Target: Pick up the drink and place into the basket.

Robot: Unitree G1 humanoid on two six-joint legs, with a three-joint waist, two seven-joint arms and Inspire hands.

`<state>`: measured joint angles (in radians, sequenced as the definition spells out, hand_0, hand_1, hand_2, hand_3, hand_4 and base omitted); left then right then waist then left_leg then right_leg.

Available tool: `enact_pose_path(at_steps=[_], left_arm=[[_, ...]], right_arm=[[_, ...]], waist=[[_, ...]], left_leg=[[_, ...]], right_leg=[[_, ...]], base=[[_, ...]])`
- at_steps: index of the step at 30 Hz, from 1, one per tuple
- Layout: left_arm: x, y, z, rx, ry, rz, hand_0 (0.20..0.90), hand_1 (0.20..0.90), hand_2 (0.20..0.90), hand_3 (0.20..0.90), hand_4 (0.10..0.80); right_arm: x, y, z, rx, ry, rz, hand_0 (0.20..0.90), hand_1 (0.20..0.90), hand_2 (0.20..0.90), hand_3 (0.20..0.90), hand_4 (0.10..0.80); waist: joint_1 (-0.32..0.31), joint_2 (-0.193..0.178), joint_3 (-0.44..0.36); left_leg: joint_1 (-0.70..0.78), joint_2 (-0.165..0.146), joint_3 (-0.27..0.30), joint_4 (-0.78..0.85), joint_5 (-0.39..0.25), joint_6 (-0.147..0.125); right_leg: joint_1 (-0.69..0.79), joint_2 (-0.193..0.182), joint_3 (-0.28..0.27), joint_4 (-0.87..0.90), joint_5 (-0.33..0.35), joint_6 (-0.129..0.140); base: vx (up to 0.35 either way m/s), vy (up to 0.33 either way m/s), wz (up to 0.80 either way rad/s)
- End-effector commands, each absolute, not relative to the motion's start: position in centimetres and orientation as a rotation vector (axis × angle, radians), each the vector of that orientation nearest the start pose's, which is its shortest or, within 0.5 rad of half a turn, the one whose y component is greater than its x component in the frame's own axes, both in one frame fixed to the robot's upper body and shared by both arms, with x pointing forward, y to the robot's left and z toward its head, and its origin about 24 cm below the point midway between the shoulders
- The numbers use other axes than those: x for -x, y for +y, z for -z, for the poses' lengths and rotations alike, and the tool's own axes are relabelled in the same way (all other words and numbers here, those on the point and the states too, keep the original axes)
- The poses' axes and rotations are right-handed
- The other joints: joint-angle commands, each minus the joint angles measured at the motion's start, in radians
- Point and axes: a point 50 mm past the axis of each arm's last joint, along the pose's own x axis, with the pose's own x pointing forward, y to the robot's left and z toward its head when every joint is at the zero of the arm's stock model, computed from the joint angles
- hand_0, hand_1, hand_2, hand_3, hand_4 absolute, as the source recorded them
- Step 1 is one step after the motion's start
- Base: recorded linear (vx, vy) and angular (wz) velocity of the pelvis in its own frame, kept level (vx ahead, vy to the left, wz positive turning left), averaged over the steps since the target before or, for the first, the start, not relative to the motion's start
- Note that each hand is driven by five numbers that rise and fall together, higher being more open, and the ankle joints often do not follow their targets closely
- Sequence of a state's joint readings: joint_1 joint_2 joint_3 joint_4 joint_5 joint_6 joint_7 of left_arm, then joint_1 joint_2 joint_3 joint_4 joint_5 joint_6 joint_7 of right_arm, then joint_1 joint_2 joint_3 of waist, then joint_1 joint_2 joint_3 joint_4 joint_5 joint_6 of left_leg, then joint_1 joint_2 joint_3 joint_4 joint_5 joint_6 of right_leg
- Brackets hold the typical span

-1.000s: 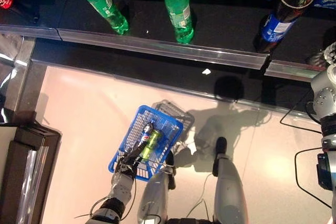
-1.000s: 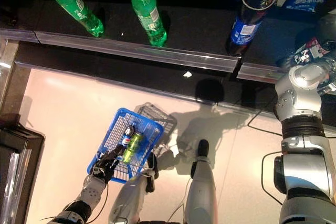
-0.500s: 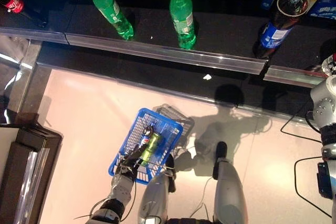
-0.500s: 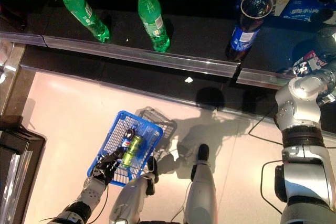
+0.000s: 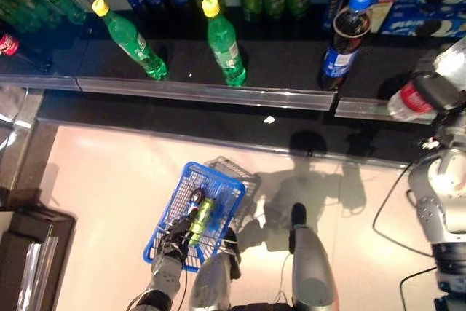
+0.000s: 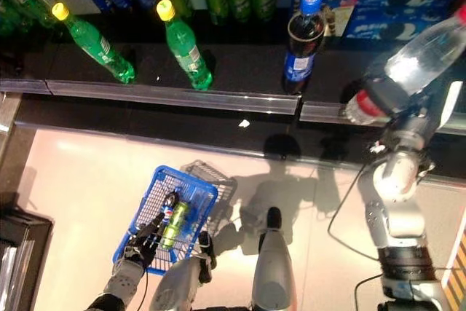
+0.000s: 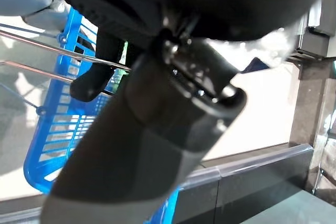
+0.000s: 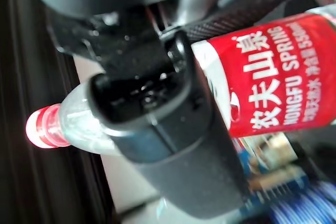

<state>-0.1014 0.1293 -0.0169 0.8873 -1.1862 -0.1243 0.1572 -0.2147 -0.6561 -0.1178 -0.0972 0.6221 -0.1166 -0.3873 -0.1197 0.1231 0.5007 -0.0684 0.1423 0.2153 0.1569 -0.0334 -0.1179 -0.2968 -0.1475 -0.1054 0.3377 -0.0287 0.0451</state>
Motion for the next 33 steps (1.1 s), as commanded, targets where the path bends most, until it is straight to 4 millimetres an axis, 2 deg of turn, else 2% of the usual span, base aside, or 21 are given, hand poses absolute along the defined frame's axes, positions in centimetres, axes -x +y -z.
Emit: enact_pose_path(at_steps=[1, 10, 13, 17, 18, 20, 22, 23, 25, 28, 31, 33], left_arm=[[-18.8, 24.1, 9.6, 0.940, 0.377, -0.690, 0.300, 0.300, 0.300, 0.200, 0.100], [-19.3, 23.8, 7.9, 0.920, 0.290, -0.582, 0.300, 0.300, 0.300, 0.200, 0.100], [-20.1, 23.3, 6.8, 0.926, 0.262, -0.533, 0.300, 0.300, 0.300, 0.200, 0.100], [-21.1, 22.6, 5.3, 0.914, 0.227, -0.458, 0.300, 0.300, 0.300, 0.200, 0.100], [-21.1, 22.5, 5.3, 0.914, 0.226, -0.456, 0.300, 0.300, 0.300, 0.200, 0.100], [-21.7, 21.8, 4.2, 0.919, 0.199, -0.399, 0.300, 0.300, 0.300, 0.200, 0.100], [-22.2, 21.3, 3.2, 0.906, 0.179, -0.359, 0.300, 0.300, 0.300, 0.200, 0.100], [-22.7, 20.6, 1.8, 0.917, 0.140, -0.302, 0.300, 0.300, 0.300, 0.200, 0.100], [-23.0, 20.2, 0.7, 0.908, 0.105, -0.252, 0.300, 0.300, 0.300, 0.200, 0.100], [-23.4, 18.9, -2.0, 0.911, 0.032, -0.105, 0.300, 0.300, 0.300, 0.200, 0.100], [-23.3, 18.0, -3.7, 0.901, -0.008, -0.020, 0.300, 0.300, 0.300, 0.200, 0.100], [-23.4, 17.6, -5.6, 0.859, -0.055, 0.036, 0.300, 0.300, 0.300, 0.200, 0.100]], right_arm=[[-23.9, -23.5, -25.1, -0.131, -0.929, -0.024, 0.300, 0.300, 0.300, 0.200, 0.100], [-22.8, -18.8, -22.7, -0.361, -0.845, -0.532, 0.300, 0.300, 0.300, 0.200, 0.100], [-22.3, -16.4, -22.2, -0.411, -0.805, -0.732, 0.300, 0.300, 0.300, 0.200, 0.100], [-21.9, -14.0, -21.6, -0.455, -0.737, -0.894, 0.300, 0.300, 0.300, 0.200, 0.100], [-21.9, -13.9, -21.5, -0.457, -0.735, -0.899, 0.300, 0.300, 0.300, 0.200, 0.100], [-21.8, -12.2, -20.9, -0.472, -0.672, -0.979, 0.300, 0.300, 0.300, 0.200, 0.100], [-21.6, -11.2, -20.6, -0.462, -0.653, -1.009, 0.300, 0.300, 0.300, 0.200, 0.100], [-21.4, -10.0, -20.3, -0.446, -0.630, -1.048, 0.300, 0.300, 0.300, 0.200, 0.100], [-21.3, -9.2, -20.2, -0.430, -0.618, -1.072, 0.300, 0.300, 0.300, 0.200, 0.100], [-21.2, -7.7, -20.2, -0.387, -0.617, -1.090, 0.300, 0.300, 0.300, 0.200, 0.100], [-21.5, -7.2, -20.2, -0.341, -0.628, -1.026, 0.300, 0.300, 0.300, 0.200, 0.100], [-22.6, -7.2, -20.0, -0.246, -0.645, -0.893, 0.300, 0.300, 0.300, 0.200, 0.100]], waist=[[-0.008, -0.090, -0.214], [0.011, -0.114, -0.275], [0.028, -0.117, -0.290], [0.051, -0.121, -0.295], [0.051, -0.121, -0.295], [0.070, -0.123, -0.298], [0.083, -0.123, -0.295], [0.105, -0.122, -0.286], [0.120, -0.121, -0.277], [0.163, -0.116, -0.241], [0.191, -0.111, -0.222], [0.215, -0.107, -0.210]], left_leg=[[-0.016, 0.012, 0.045, 0.144, 0.015, 0.007], [0.032, 0.014, 0.071, 0.119, -0.010, 0.020], [0.038, 0.013, 0.068, 0.118, -0.015, 0.024], [0.038, 0.008, 0.057, 0.114, -0.022, 0.029], [0.038, 0.008, 0.056, 0.114, -0.023, 0.030], [0.038, 0.000, 0.043, 0.107, -0.029, 0.034], [0.036, -0.007, 0.033, 0.098, -0.033, 0.038], [0.031, -0.016, 0.019, 0.087, -0.040, 0.042], [0.024, -0.022, 0.006, 0.079, -0.042, 0.044], [-0.004, -0.037, -0.032, 0.073, -0.033, 0.048], [-0.019, -0.047, -0.063, 0.069, -0.022, 0.048], [-0.025, -0.056, -0.089, 0.059, -0.009, 0.049]], right_leg=[[0.146, 0.029, -0.028, -0.122, -0.053, -0.014], [0.211, 0.027, -0.031, -0.169, -0.040, 0.005], [0.230, 0.024, -0.038, -0.182, -0.037, 0.008], [0.249, 0.016, -0.045, -0.196, -0.031, 0.013], [0.249, 0.016, -0.046, -0.196, -0.031, 0.013], [0.259, 0.010, -0.048, -0.204, -0.026, 0.018], [0.262, 0.005, -0.053, -0.208, -0.023, 0.021], [0.264, -0.002, -0.061, -0.211, -0.018, 0.026], [0.262, -0.006, -0.069, -0.212, -0.015, 0.029], [0.256, -0.012, -0.093, -0.209, -0.009, 0.030], [0.259, -0.016, -0.110, -0.209, -0.004, 0.030], [0.264, -0.023, -0.126, -0.211, -0.001, 0.034]], base=[[-0.006, 0.036, -0.02], [0.014, 0.015, 0.05], [0.011, 0.013, 0.06], [-0.001, 0.013, 0.03], [0.009, 0.033, 0.12], [0.003, 0.037, 0.11], [-0.038, 0.032, 0.13], [-0.067, 0.043, 0.12], [-0.081, 0.044, 0.16], [-0.121, 0.028, 0.36], [-0.048, 0.019, 0.29], [-0.030, 0.036, 0.34]])
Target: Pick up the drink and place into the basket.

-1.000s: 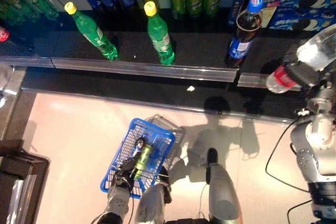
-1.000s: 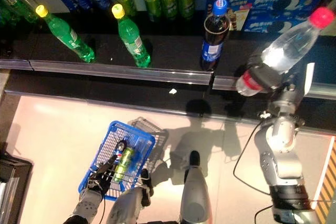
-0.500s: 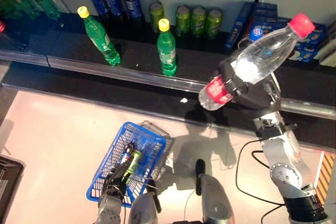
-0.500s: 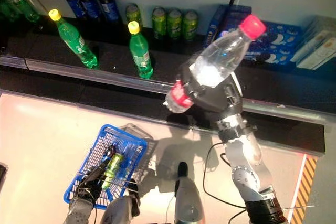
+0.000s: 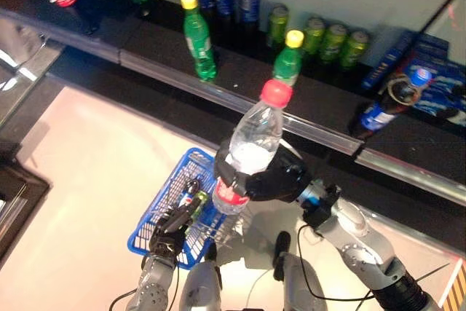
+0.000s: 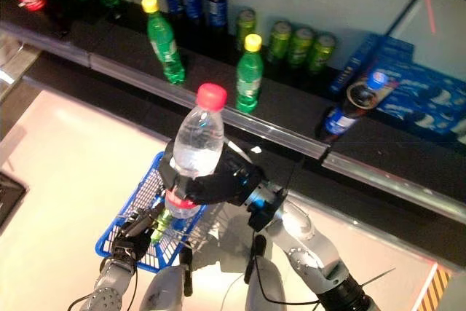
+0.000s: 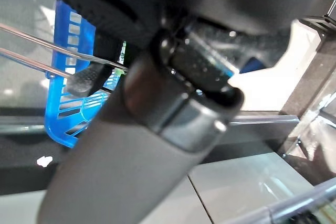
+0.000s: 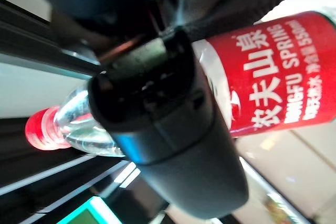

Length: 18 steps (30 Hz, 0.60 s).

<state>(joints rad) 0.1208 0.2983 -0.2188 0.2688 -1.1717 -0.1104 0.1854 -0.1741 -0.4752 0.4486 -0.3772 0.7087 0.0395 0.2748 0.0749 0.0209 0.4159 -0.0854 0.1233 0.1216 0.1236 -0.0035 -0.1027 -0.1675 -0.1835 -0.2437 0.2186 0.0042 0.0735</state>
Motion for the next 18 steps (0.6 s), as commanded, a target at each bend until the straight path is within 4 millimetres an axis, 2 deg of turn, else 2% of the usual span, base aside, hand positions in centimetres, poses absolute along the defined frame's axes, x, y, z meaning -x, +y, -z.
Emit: enact_pose_path(at_steps=[1, 2, 7, 14, 18], left_arm=[[-23.5, 17.6, -6.3, 0.848, -0.076, 0.056, 0.300, 0.300, 0.300, 0.200, 0.100], [-23.6, 17.5, -7.4, 0.844, -0.106, 0.090, 0.300, 0.300, 0.300, 0.200, 0.100], [-23.6, 16.6, -9.9, 0.847, -0.166, 0.235, 0.300, 0.300, 0.300, 0.200, 0.100], [-23.4, 15.5, -11.4, 0.843, -0.186, 0.381, 0.300, 0.300, 0.300, 0.200, 0.100], [-23.2, 15.3, -11.7, 0.847, -0.175, 0.436, 0.300, 0.300, 0.300, 0.200, 0.100]], right_arm=[[-23.0, -7.2, -20.0, -0.232, -0.643, -0.861, 0.300, 0.300, 0.300, 0.200, 0.100], [-23.6, -7.3, -20.0, -0.220, -0.636, -0.813, 0.300, 0.300, 0.300, 0.200, 0.100], [-25.0, -6.6, -19.8, -0.183, -0.621, -0.717, 0.300, 0.300, 0.300, 0.200, 0.100], [-27.0, -5.5, -19.4, -0.106, -0.597, -0.599, 0.300, 0.300, 0.300, 0.200, 0.100], [-27.7, -5.5, -18.9, -0.101, -0.564, -0.541, 0.300, 0.300, 0.300, 0.200, 0.100]], waist=[[0.029, -0.002, -0.122], [0.042, 0.002, -0.114], [0.092, 0.015, -0.096], [0.155, 0.028, -0.095], [0.178, 0.030, -0.099]], left_leg=[[-0.011, -0.040, -0.005, 0.089, -0.035, 0.035], [-0.018, -0.045, -0.023, 0.083, -0.028, 0.035], [-0.027, -0.069, -0.078, 0.059, -0.010, 0.041], [-0.035, -0.096, -0.136, 0.061, -0.007, 0.046], [-0.036, -0.105, -0.160, 0.064, -0.008, 0.046]], right_leg=[[0.134, 0.011, 0.007, -0.091, -0.033, 0.007], [0.132, 0.008, -0.002, -0.089, -0.032, 0.009], [0.140, -0.002, -0.039, -0.090, -0.026, 0.016], [0.162, -0.022, -0.089, -0.090, -0.020, 0.022], [0.173, -0.029, -0.108, -0.090, -0.019, 0.026]], base=[[-0.048, 0.033, 0.44], [-0.045, 0.022, 0.34], [-0.016, 0.010, 0.33], [0.032, 0.000, 0.31], [0.058, -0.010, 0.31]])
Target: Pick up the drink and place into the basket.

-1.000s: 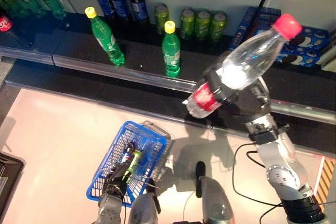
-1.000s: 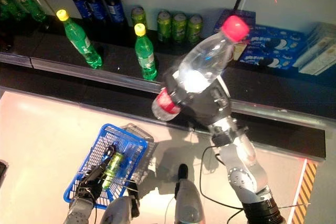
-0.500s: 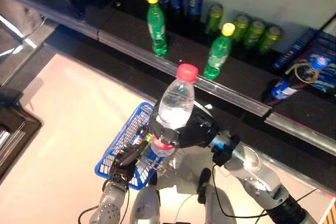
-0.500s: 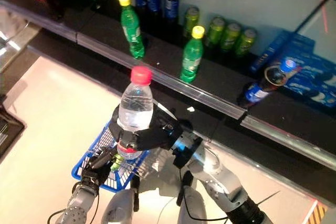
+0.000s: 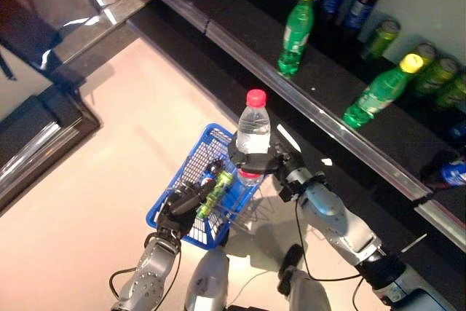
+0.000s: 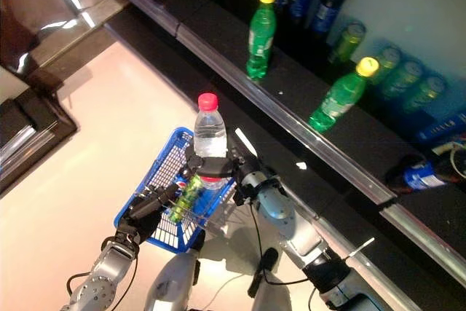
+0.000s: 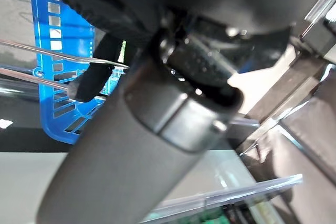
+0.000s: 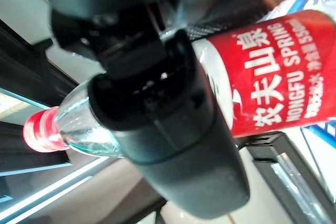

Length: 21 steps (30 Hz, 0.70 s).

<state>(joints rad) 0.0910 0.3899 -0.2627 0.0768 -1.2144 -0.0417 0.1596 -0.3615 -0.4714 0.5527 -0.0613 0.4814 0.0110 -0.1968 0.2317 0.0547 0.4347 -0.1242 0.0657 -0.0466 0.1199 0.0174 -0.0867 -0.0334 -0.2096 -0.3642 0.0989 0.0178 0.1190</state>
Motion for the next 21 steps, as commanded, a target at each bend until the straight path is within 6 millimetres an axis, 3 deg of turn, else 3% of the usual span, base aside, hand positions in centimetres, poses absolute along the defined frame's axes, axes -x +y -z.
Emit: enact_pose_path(at_steps=[1, 6, 14, 21], left_arm=[[-23.1, 15.3, -11.7, 0.850, -0.172, 0.448, 0.300, 0.300, 0.300, 0.200, 0.100], [-22.2, 14.1, -11.9, 0.853, -0.151, 0.619, 0.300, 0.300, 0.300, 0.200, 0.100], [-22.0, 12.7, -12.3, 0.927, -0.126, 0.767, 0.300, 0.300, 0.300, 0.200, 0.100], [-20.5, 11.7, -13.8, 0.960, -0.179, 1.015, 0.300, 0.300, 0.300, 0.200, 0.100]], right_arm=[[-27.8, -5.5, -18.8, -0.100, -0.555, -0.531, 0.300, 0.300, 0.300, 0.200, 0.100], [-28.3, -5.5, -16.5, -0.150, -0.446, -0.481, 0.300, 0.300, 0.300, 0.200, 0.100], [-29.5, -4.3, -14.9, -0.152, -0.371, -0.431, 0.300, 0.300, 0.300, 0.200, 0.100], [-30.7, -3.8, -12.9, -0.168, -0.256, -0.374, 0.300, 0.300, 0.300, 0.200, 0.100]], waist=[[0.025, -0.004, -0.119], [0.047, 0.000, -0.124], [0.061, 0.007, -0.125], [0.090, 0.021, -0.119]], left_leg=[[0.002, -0.049, 0.004, 0.068, -0.029, 0.030], [0.004, -0.054, -0.019, 0.067, -0.030, 0.031], [-0.002, -0.063, -0.029, 0.076, -0.031, 0.034], [-0.017, -0.079, -0.057, 0.071, -0.026, 0.040]], right_leg=[[0.040, -0.004, 0.010, 0.029, -0.032, -0.019], [0.054, -0.009, -0.003, 0.024, -0.029, -0.014], [0.057, -0.019, -0.012, 0.022, -0.023, -0.012], [0.056, -0.031, -0.038, 0.021, -0.018, -0.010]], base=[[0.050, -0.010, 0.26], [0.062, -0.007, 0.22], [0.033, 0.009, 0.08], [0.023, 0.021, 0.12]])
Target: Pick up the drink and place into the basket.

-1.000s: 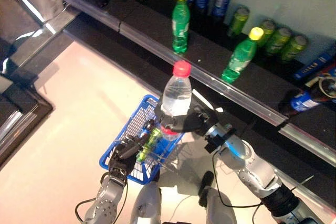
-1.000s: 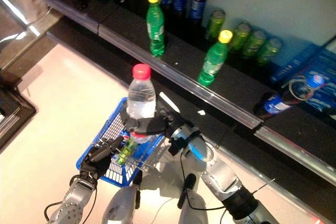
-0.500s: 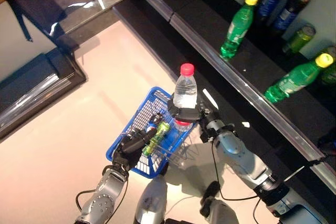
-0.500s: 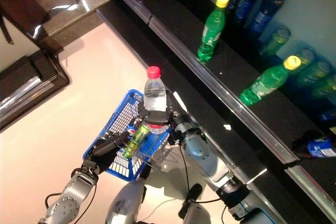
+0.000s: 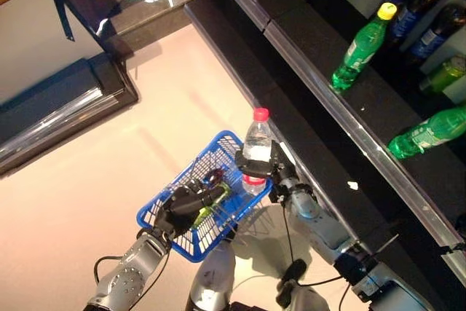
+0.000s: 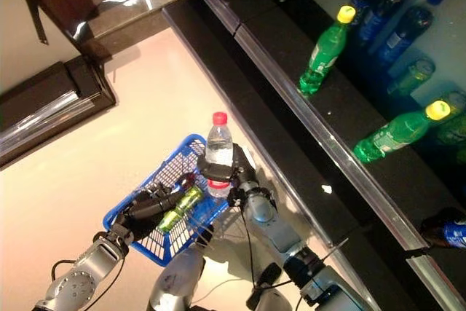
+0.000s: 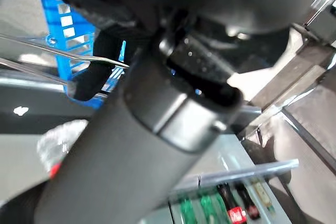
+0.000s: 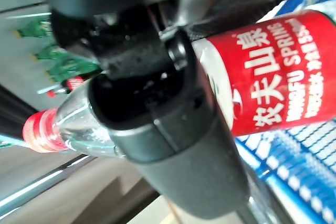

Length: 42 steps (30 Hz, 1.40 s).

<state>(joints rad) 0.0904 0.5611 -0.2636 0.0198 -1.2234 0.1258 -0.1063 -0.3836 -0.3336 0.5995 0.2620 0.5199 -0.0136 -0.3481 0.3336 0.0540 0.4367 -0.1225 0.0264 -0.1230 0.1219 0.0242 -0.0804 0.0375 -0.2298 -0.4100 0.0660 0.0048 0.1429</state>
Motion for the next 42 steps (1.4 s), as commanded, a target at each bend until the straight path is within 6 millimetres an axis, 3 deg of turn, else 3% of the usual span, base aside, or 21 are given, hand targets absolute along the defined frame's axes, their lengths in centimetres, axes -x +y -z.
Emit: enact_pose_path(at_steps=[1, 8, 12, 19, 25, 30, 35, 42], left_arm=[[-20.4, 11.5, -14.0, 0.966, -0.187, 1.038, 0.300, 0.300, 0.300, 0.200, 0.100], [-20.3, 10.6, -15.2, 0.991, -0.223, 1.150, 0.300, 0.300, 0.300, 0.200, 0.100], [-20.2, 10.9, -15.1, 0.994, -0.215, 1.160, 0.300, 0.300, 0.300, 0.200, 0.100], [-20.0, 11.3, -15.0, 0.984, -0.206, 1.192, 0.300, 0.300, 0.300, 0.200, 0.100], [-19.5, 10.9, -15.4, 0.956, -0.202, 1.297, 0.300, 0.300, 0.300, 0.200, 0.100], [-18.8, 10.2, -15.7, 0.947, -0.180, 1.394, 0.300, 0.300, 0.300, 0.200, 0.100], [-18.3, 8.3, -16.0, 0.897, -0.129, 1.530, 0.300, 0.300, 0.300, 0.200, 0.100], [-18.5, 7.1, -16.6, 0.854, -0.095, 1.584, 0.300, 0.300, 0.300, 0.200, 0.100]], right_arm=[[-30.8, -3.7, -12.7, -0.167, -0.251, -0.369, 0.300, 0.300, 0.300, 0.200, 0.100], [-31.1, -2.5, -9.8, -0.280, -0.061, -0.348, 0.300, 0.300, 0.300, 0.200, 0.100], [-30.6, -2.2, -7.0, -0.414, 0.109, -0.376, 0.300, 0.300, 0.300, 0.200, 0.100], [-30.5, -2.1, -5.6, -0.496, 0.187, -0.376, 0.300, 0.300, 0.300, 0.200, 0.100], [-29.8, -0.8, -3.5, -0.707, 0.376, -0.446, 0.300, 0.300, 0.300, 0.200, 0.100], [-30.1, -0.7, -3.5, -0.708, 0.393, -0.459, 0.300, 0.300, 0.300, 0.200, 0.100], [-31.6, 0.0, -5.1, -0.743, 0.406, -0.455, 0.300, 0.300, 0.300, 0.200, 0.100], [-32.9, 0.4, -6.6, -0.737, 0.429, -0.455, 0.300, 0.300, 0.300, 0.200, 0.100]], waist=[[-0.009, 0.023, -0.120], [0.013, 0.029, -0.101], [0.032, 0.028, -0.089], [0.054, 0.020, -0.072], [0.069, 0.008, -0.057], [0.075, 0.007, -0.045], [0.074, 0.000, -0.036], [0.074, -0.011, -0.029]], left_leg=[[-0.024, -0.042, 0.016, 0.070, -0.031, 0.035], [-0.048, -0.056, -0.008, 0.070, -0.024, 0.039], [-0.056, -0.062, -0.020, 0.069, -0.024, 0.042], [-0.070, -0.066, -0.031, 0.062, -0.018, 0.047], [-0.085, -0.069, -0.035, 0.057, -0.014, 0.051], [-0.093, -0.069, -0.037, 0.058, -0.012, 0.053], [-0.099, -0.072, -0.035, 0.061, -0.009, 0.056], [-0.106, -0.066, -0.030, 0.065, -0.008, 0.059]], right_leg=[[-0.017, -0.012, 0.004, 0.055, -0.005, -0.033], [-0.032, -0.022, -0.018, 0.062, 0.002, -0.029], [-0.035, -0.024, -0.027, 0.061, 0.003, -0.026], [-0.045, -0.021, -0.035, 0.059, 0.008, -0.024], [-0.057, -0.017, -0.038, 0.055, 0.014, -0.025], [-0.064, -0.017, -0.041, 0.054, 0.020, -0.024], [-0.068, -0.018, -0.042, 0.059, 0.026, -0.023], [-0.079, -0.023, -0.042, 0.070, 0.033, -0.018]], base=[[-0.008, 0.013, 0.07], [0.004, 0.005, 0.11], [0.008, -0.019, 0.12], [-0.003, -0.027, 0.07], [0.001, -0.020, 0.06], [0.000, -0.007, 0.05], [0.008, -0.007, 0.05], [0.009, -0.004, 0.00]])
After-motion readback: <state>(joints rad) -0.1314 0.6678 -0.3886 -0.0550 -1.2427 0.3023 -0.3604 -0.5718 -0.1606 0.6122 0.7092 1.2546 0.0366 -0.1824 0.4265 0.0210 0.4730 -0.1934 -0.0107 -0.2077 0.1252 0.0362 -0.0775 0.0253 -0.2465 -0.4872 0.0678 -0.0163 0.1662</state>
